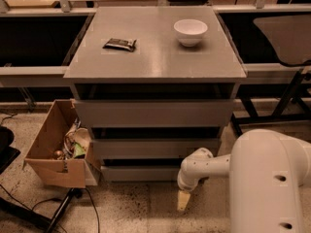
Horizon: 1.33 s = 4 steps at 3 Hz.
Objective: Open bottom drawer
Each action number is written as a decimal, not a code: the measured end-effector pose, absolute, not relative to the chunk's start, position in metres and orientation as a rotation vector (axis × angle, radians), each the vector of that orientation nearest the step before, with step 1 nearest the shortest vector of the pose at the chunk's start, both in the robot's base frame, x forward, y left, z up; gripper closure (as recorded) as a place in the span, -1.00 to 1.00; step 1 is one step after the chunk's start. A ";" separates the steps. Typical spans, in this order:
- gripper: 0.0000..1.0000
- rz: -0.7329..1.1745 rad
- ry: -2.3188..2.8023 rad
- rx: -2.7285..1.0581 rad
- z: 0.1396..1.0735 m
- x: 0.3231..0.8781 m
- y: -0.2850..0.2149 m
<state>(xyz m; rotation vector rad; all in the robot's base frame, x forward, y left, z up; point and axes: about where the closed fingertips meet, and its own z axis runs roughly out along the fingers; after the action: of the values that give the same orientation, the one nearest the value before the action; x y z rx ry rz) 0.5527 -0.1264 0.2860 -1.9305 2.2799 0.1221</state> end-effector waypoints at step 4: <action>-0.62 -0.119 2.134 -2.143 0.199 0.630 -0.145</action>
Offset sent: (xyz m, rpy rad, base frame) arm 0.0748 -0.0059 -0.0567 -0.0862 -0.1656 0.2202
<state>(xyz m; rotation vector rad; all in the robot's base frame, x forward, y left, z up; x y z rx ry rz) 0.6304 -0.1454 0.1987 -2.1428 2.1340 -0.1189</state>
